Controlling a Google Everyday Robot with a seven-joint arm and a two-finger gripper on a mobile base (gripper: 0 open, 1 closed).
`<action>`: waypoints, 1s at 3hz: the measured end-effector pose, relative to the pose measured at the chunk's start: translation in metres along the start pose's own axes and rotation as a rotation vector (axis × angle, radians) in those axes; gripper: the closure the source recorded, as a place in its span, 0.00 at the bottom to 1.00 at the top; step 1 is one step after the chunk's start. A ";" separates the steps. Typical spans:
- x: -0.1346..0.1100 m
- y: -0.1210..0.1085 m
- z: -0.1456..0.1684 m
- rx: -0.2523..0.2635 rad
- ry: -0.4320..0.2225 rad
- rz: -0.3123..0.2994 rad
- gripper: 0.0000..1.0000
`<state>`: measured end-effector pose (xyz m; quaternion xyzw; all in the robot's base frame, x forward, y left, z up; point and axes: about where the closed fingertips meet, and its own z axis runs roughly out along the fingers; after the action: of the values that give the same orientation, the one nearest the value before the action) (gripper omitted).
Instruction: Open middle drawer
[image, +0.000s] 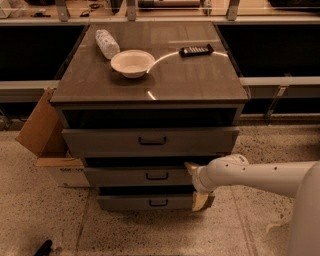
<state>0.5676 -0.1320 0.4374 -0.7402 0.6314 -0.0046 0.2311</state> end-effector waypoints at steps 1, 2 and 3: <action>0.004 -0.008 0.012 -0.004 -0.004 -0.004 0.00; 0.005 -0.017 0.027 -0.021 -0.016 -0.011 0.00; 0.004 -0.020 0.039 -0.039 -0.019 -0.017 0.18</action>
Offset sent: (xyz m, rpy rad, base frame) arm 0.0450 0.0109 -0.0301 0.0130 0.0292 0.0373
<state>0.5990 -0.1207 0.4082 -0.7499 0.6229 0.0129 0.2226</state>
